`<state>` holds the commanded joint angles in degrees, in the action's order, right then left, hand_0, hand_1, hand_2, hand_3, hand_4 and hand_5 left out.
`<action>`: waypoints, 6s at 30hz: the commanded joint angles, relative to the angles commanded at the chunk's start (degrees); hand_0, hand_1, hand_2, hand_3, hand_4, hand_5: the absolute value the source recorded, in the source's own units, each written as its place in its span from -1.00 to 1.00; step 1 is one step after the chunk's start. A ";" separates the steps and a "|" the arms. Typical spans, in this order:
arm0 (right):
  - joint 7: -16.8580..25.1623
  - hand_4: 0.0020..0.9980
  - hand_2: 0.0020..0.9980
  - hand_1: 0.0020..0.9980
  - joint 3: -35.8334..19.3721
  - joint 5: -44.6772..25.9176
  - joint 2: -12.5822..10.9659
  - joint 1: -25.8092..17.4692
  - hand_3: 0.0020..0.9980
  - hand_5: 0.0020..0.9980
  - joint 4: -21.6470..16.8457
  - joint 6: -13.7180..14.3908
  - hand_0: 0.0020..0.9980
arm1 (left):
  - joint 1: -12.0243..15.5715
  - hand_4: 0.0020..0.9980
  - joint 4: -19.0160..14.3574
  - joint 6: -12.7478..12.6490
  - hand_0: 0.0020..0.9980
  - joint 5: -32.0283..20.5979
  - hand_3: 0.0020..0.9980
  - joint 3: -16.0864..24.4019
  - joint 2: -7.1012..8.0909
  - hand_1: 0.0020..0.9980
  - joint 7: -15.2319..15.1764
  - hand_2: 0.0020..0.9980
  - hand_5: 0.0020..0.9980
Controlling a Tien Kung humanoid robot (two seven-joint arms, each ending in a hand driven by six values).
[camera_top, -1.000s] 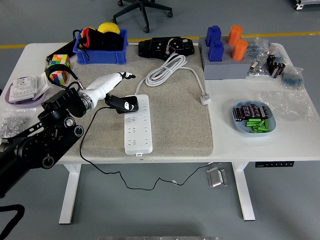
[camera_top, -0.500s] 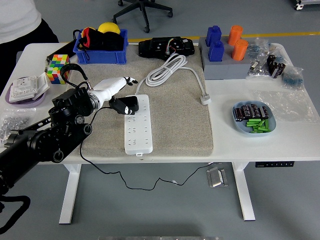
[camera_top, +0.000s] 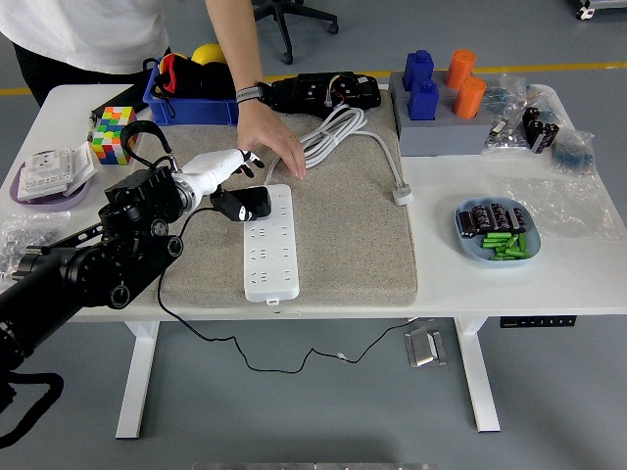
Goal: Pull the plug out,throw it away,press the button
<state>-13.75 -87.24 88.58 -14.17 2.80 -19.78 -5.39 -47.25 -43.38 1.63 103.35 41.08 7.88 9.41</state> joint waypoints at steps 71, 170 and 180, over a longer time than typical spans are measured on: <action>0.01 0.77 0.45 0.46 -0.56 0.01 0.50 -0.73 0.43 0.32 0.08 0.05 0.54 | 4.27 0.86 9.56 -2.06 0.64 -4.84 0.70 11.18 2.66 0.72 -5.46 0.63 -1.00; -0.03 0.77 0.45 0.46 2.29 -1.26 0.92 -1.64 0.43 0.32 -0.43 0.03 0.54 | 4.94 -0.78 -10.32 0.67 -0.78 -7.33 0.43 6.54 7.15 -0.81 0.83 -0.75 -1.00; -0.02 0.77 0.45 0.46 1.89 -1.21 0.83 -1.86 0.43 0.32 -0.22 0.07 0.54 | -0.38 -0.96 -7.49 4.21 -0.84 -9.66 0.47 -2.63 4.02 -0.93 6.43 -0.72 -1.00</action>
<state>-13.77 -85.35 87.37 -13.34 0.93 -20.00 -5.32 -47.64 -50.87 5.83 93.69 38.45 11.90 15.84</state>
